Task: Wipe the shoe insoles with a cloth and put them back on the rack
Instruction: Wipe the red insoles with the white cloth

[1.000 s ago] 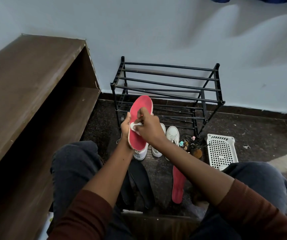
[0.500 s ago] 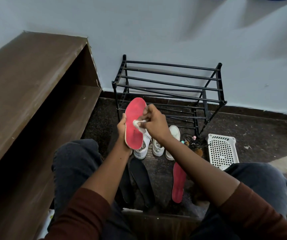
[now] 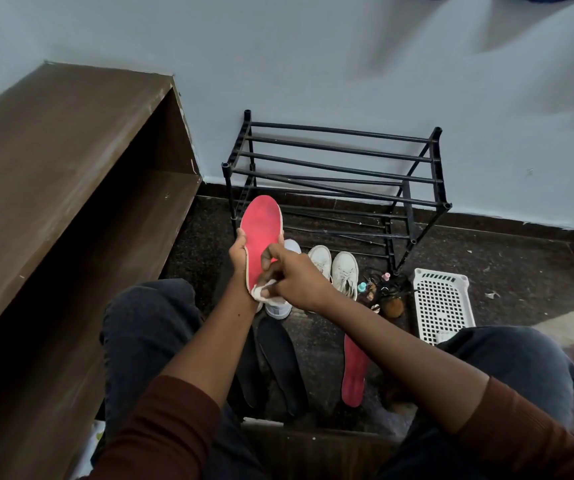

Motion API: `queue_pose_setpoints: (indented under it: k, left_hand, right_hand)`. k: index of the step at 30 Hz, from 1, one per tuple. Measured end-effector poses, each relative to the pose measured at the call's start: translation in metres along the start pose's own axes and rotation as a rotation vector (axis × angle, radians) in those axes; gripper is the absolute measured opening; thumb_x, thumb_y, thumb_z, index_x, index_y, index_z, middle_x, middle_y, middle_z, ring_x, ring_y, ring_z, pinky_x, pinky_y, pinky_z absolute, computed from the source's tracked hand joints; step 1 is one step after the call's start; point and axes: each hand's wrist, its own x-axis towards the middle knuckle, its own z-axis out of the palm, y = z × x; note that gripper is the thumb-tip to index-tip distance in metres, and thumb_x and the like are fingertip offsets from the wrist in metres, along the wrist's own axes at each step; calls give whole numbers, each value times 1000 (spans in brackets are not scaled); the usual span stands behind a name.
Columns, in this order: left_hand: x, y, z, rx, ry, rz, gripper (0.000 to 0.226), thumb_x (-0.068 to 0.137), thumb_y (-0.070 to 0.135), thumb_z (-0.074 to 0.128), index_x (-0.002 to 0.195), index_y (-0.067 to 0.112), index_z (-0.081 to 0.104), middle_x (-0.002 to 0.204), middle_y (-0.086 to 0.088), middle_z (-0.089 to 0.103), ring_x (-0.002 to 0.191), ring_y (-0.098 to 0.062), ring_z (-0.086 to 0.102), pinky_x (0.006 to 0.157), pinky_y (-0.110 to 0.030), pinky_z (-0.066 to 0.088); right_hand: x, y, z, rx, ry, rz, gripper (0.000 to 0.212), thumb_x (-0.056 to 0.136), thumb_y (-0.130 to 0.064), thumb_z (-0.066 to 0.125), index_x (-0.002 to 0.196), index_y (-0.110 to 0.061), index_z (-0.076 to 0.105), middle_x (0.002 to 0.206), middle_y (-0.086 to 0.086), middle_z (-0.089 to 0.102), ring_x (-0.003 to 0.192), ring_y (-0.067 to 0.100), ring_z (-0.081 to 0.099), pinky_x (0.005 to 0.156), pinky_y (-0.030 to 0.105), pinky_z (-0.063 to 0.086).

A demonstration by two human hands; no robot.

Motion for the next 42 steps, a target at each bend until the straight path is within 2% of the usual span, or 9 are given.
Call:
queue_pose_setpoints:
  k: [5,9,12,15,20,29,35,38,42]
  left_hand:
    - [4,13,4,61,-94,-19,65,99,53,14,107,4,55,83,-14,72,71,-25,71,61,-31,58]
    - [0,11,10,62,-144,-26,60,99,46,26,105,3,67,88,-13,72,74,-23,70,68,-30,56]
    - [-2,9,13,77,-163,-9,41,96,27,37,103,0,66,89,-14,71,74,-24,69,70,-31,56]
    - [-2,6,12,44,-134,25,35,94,20,32,106,0,58,86,-13,71,73,-24,69,71,-30,56]
    - [-1,4,14,-28,-42,71,37,95,21,25,98,1,56,79,-13,69,68,-26,67,76,-37,47]
    - [-3,18,5,-151,20,-23,57,68,30,43,113,-3,50,105,-19,57,83,-28,65,71,-34,56]
    - [-11,24,11,17,-17,-26,37,88,27,38,103,-2,54,77,-19,71,64,-28,70,60,-33,57]
    - [-11,18,14,40,-76,-15,52,79,31,50,119,-1,54,97,-19,69,83,-31,68,85,-39,50]
    - [-11,6,20,16,-111,-83,61,98,38,27,90,2,75,92,-14,72,81,-26,71,72,-36,58]
  right_hand:
    - [19,0,-31,220,238,49,40,69,11,70,77,-18,44,73,7,67,69,17,64,67,34,51]
    - [35,3,-44,43,389,76,36,72,-2,73,86,-13,41,83,8,67,75,19,61,65,28,48]
    - [36,4,-36,-68,401,46,32,75,-3,68,87,-12,40,83,7,61,73,17,54,60,19,43]
    - [31,4,-29,-75,375,31,31,74,1,66,86,-11,40,82,8,62,72,18,55,64,30,47]
    - [16,2,-15,-1,292,59,33,70,6,67,83,-12,42,77,8,66,69,17,60,64,35,52]
    - [-2,3,-2,258,6,161,41,68,21,61,75,-14,42,71,14,66,61,15,62,59,26,51]
    - [16,-5,-30,508,257,142,37,62,23,55,74,-11,44,65,15,63,62,23,61,59,30,48]
    - [24,-6,-35,307,379,126,35,65,13,65,77,-12,44,67,6,64,65,18,61,66,34,52]
    - [26,-6,-26,33,446,104,33,69,3,70,82,-12,43,75,4,62,68,17,56,65,33,49]
